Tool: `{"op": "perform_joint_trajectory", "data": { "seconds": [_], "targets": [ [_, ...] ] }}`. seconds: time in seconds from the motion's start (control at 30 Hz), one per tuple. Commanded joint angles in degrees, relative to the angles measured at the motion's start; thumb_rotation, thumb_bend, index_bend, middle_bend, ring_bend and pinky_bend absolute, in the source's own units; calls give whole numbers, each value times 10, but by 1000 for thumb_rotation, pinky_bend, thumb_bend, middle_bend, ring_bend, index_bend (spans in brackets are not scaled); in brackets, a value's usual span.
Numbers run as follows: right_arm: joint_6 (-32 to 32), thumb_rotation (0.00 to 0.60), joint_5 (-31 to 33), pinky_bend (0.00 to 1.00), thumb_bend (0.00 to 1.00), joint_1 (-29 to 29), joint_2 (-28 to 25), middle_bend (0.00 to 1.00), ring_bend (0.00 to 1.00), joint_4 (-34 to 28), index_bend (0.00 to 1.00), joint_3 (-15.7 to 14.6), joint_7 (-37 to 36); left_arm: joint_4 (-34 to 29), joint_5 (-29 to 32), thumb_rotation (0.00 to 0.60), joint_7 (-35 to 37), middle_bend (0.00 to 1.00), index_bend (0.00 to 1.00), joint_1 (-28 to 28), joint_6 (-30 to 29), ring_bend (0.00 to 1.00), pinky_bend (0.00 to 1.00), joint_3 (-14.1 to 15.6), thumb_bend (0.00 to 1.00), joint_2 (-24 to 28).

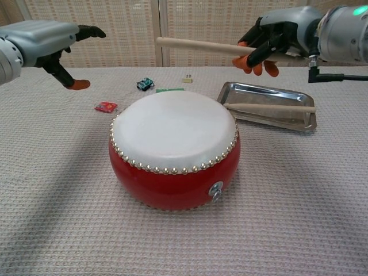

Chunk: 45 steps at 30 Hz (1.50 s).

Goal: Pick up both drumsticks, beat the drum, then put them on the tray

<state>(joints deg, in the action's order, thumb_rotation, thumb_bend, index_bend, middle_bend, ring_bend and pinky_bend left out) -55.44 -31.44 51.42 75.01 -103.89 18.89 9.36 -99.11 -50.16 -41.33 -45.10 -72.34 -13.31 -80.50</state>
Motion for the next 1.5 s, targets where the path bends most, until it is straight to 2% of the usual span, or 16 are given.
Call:
{"op": "perform_joint_trajectory", "data": {
  "seconds": [0.03,0.27,0.47,0.77,0.9,1.2,1.5],
  "targets": [
    [12,600,-12,773,575,-19,-12,683,651,23,981,-9,-20,-5,-12,600,13,0,0,12,-5,0,206,8,322,11],
    [82,600,-42,773,577,-37,8,683,651,141,981,-27,-69,-11,-46,600,40,0,0,38,-20,0,206,25,323,27],
    [142,600,-90,773,578,-26,79,683,648,305,982,-46,-89,-14,-73,600,53,0,0,55,-30,0,206,36,321,32],
    [208,600,-158,769,578,-12,168,683,635,490,981,-49,-133,-11,-69,600,60,0,0,65,-23,0,206,32,322,36],
    [222,600,-183,768,578,-8,188,683,626,536,981,-54,-136,-11,-64,600,61,0,0,66,-17,0,206,29,322,36],
    [201,600,-246,736,578,-9,230,683,568,601,972,-57,-147,-13,-60,600,62,0,0,67,-11,0,206,22,321,37],
    [188,600,-250,736,578,-23,238,683,566,621,972,-43,-152,-9,-61,600,67,0,0,71,-6,0,206,23,320,38]
  ]
}}
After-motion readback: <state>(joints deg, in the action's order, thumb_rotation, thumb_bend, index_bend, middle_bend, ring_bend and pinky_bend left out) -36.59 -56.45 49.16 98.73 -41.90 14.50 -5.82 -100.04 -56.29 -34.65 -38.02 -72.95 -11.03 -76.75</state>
